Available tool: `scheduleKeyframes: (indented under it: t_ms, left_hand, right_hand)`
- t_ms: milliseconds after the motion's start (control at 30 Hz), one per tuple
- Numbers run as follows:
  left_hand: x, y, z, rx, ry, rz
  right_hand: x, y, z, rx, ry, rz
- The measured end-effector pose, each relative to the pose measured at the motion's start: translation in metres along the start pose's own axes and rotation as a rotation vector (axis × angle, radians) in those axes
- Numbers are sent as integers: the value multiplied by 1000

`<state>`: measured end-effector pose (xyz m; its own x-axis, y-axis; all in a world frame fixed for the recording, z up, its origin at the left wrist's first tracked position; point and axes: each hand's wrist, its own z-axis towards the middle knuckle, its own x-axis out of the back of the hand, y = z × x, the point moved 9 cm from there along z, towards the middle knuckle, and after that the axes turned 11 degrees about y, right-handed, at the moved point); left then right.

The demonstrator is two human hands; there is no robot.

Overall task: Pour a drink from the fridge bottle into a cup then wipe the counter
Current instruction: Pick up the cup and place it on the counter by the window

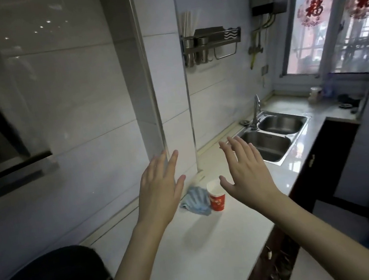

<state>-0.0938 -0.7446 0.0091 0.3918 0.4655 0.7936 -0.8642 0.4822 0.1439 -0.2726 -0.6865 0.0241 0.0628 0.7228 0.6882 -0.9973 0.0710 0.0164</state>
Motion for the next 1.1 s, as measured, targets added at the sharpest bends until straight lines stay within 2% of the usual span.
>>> scheduleKeyframes:
  t_ms: [333,467,567,700,933,1100]
  left_hand:
    - [-82,68,31,104,-27,93]
    - [-114,96,41,215,-34,92]
    - [-130,107,41,320,-64,83]
    - [-152,124,40,362,-103,104]
    - [-186,113,52,362,-129,125]
    - [-220,99,62,370,-146,103]
  right_hand:
    - [-56,94,21,136,-58,81]
    - [-87,140,26,171,-134,136]
    - [-109,154,27,180,-197,196]
    - [-131,173,18,211,-253,220]
    - [-173,183,20,175,-291,294]
    - [-203,180,28,206,-319,263]
